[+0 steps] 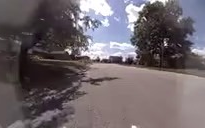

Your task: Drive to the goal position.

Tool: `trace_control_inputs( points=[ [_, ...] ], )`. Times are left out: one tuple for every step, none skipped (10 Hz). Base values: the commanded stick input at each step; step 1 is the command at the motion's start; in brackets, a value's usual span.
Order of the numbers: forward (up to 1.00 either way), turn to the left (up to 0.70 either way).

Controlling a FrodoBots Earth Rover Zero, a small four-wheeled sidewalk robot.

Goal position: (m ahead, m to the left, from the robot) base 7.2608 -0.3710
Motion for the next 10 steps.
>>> trace_control_inputs(
  points=[
    [0.85, 0.0],
    [0.85, 0.0],
    [0.85, 0.0],
    [0.85, 0.0],
    [0.85, 0.0],
    [0.85, 0.0],
    [0.85, 0.0],
    [0.85, 0.0],
    [0.85, 0.0],
    [0.85, 0.0]
  ],
)
